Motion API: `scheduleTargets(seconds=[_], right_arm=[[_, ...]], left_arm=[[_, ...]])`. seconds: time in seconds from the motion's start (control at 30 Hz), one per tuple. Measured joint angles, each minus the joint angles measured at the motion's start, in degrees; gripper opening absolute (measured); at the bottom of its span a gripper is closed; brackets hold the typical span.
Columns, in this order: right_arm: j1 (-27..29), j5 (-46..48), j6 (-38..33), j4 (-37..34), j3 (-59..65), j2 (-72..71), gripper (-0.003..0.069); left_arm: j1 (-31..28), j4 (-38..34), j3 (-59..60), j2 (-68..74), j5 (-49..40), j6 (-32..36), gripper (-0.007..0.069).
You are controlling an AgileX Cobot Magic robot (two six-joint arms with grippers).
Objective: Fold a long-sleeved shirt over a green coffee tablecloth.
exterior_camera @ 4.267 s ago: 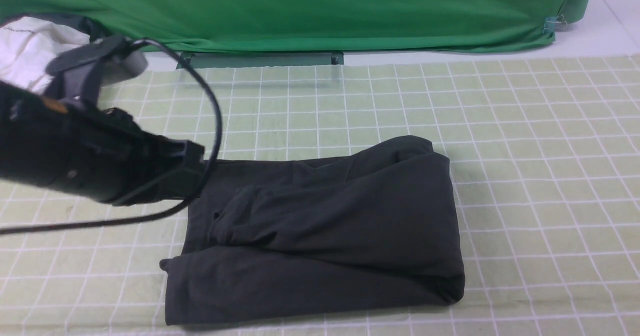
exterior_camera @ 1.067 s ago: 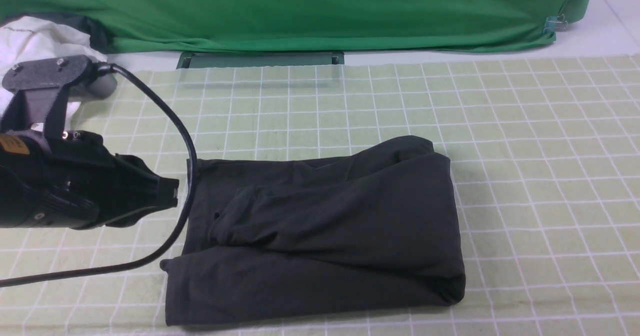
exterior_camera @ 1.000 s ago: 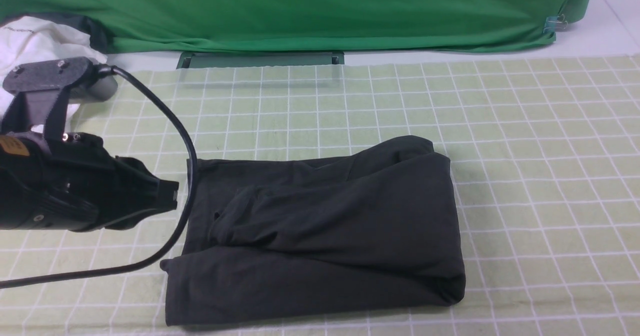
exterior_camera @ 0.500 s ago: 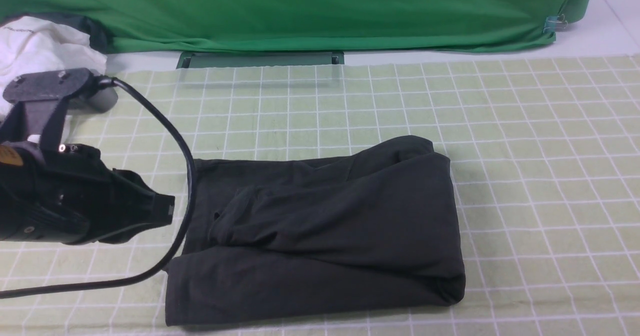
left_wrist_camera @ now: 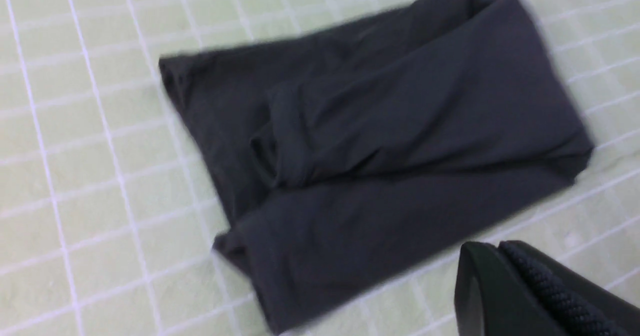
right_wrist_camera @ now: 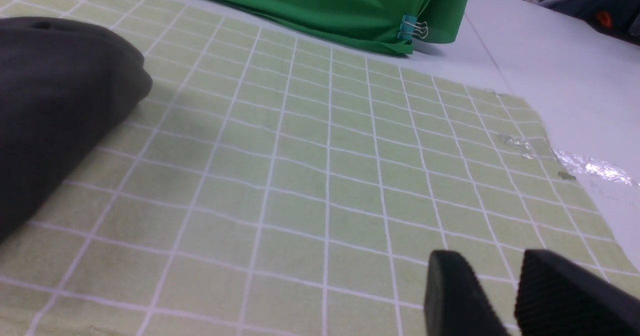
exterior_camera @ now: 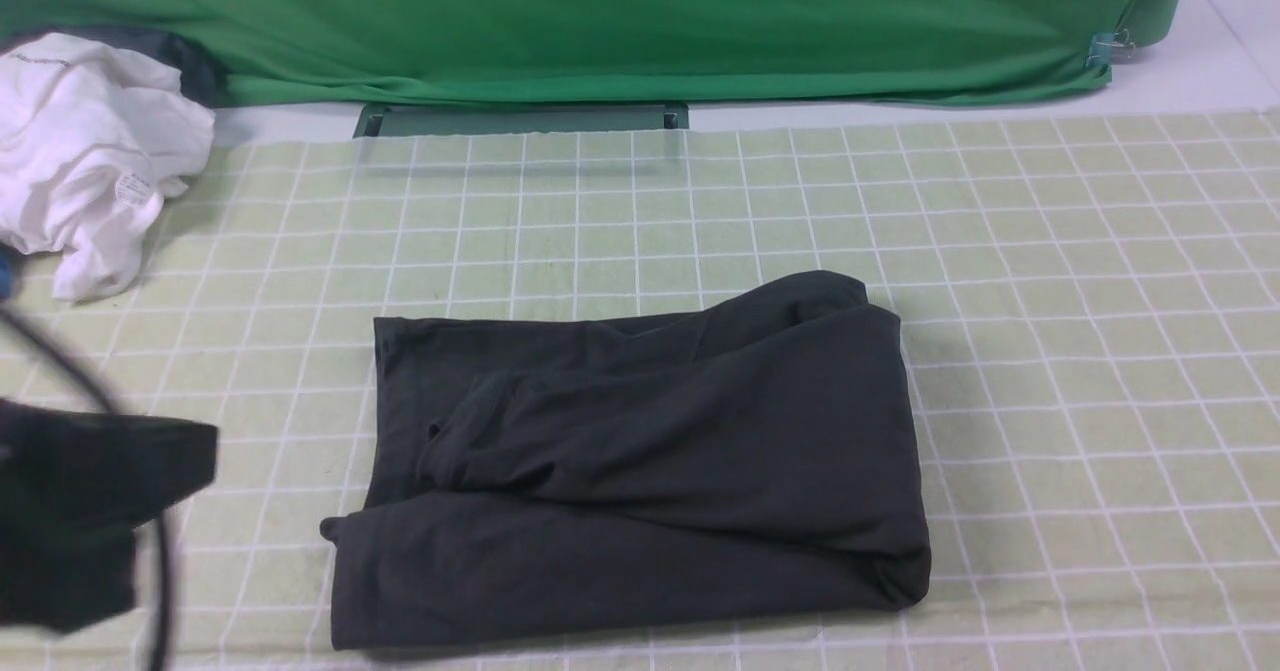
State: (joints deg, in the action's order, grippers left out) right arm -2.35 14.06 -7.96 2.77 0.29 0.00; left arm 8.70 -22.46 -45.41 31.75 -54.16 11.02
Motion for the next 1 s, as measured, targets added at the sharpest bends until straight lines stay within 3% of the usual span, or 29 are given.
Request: scheduleTargets(seconds=[0.17,0.4,0.53,0.63,0.8,1.0], right_arm=[[0.0,0.0,0.0,0.0,0.0,0.0,0.0213],[0.0,0.0,0.1,0.0,0.1,0.0,0.0228],[0.0,0.0,0.1,0.0,0.2,0.0,0.0234],[0.0,0.0,0.1,0.0,0.3,0.0,0.0237],[0.0,0.0,0.1,0.0,0.3,0.0,0.0237],[0.0,0.0,0.1,0.0,0.3,0.0,0.0237]], left_arm=[[0.0,-7.9,5.3,-14.3,10.2,3.4,0.0015],[0.0,-9.0,17.3,-28.0,22.7,2.7,0.0015],[0.0,-3.0,19.9,-29.2,23.8,5.4,0.0015],[0.0,6.8,20.9,-29.2,21.9,7.1,0.0015],[0.0,16.9,21.0,-29.2,20.2,7.4,0.0016],[0.0,19.6,21.0,-29.2,20.7,7.3,0.0016]])
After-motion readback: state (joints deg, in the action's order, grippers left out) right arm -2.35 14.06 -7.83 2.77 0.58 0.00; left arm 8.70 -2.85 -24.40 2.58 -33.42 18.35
